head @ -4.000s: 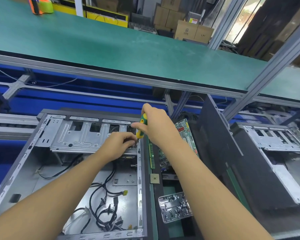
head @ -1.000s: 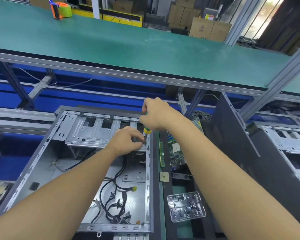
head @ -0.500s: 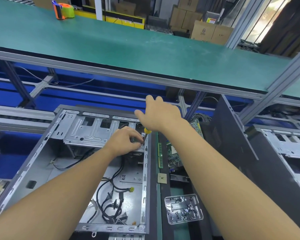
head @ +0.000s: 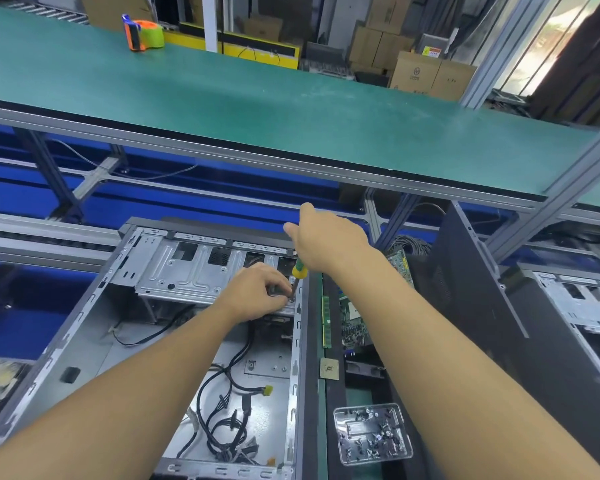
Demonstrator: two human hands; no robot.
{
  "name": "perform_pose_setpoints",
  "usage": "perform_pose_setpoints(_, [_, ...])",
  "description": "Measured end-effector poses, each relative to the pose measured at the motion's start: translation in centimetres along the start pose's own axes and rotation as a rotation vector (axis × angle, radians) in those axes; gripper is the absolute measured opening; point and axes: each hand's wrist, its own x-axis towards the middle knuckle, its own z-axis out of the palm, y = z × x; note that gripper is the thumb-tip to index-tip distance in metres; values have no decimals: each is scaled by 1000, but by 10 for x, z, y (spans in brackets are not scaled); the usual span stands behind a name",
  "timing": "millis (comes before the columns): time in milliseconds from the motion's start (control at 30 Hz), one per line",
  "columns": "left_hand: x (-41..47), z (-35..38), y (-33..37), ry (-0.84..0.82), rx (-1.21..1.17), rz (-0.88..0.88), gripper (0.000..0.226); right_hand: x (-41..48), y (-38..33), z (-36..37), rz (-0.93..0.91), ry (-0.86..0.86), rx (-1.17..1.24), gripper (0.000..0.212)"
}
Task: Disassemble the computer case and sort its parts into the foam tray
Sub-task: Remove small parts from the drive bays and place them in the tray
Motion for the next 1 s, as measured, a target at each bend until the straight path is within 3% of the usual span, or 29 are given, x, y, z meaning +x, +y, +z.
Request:
perform_pose_setpoints(100, [1,1,-1,-1,4,9,15,2,1,-5,-40,-99,79,21])
perform_pose_setpoints(200, [0,0,0,0,-3,6,19,1,0,-11,-44,-222,99,32])
perform_pose_setpoints(333, [0,0,0,-5,-7,4,21,0,-2,-4,50,-89,-40,63])
perform_pose_setpoints(433, [0,0,-1,1,-2,2,18,-1,-3,-2,0,-22,-51,38])
perform_pose_setpoints(533, [0,0,-1,-3,6,7,20,-1,-3,-9,-68,-138,-16,26])
perform_pose_setpoints(667, [0,0,0,-1,7,18,25,-2,-4,-15,-54,-239,-1,37])
perform_pose_setpoints(767, [0,0,-1,-6,4,15,24,-1,-3,-10,48,-156,-31,66])
perform_pose_setpoints(800, [0,0,-1,-11,4,12,23,-2,-2,-9,76,-123,-18,66])
perform_pose_setpoints(900, [0,0,-2,-9,-3,7,21,-2,0,-7,32,-77,-31,35])
perform_pose_setpoints(1000, [0,1,-3,-2,-4,12,16,-4,1,-13,-6,-156,-8,30])
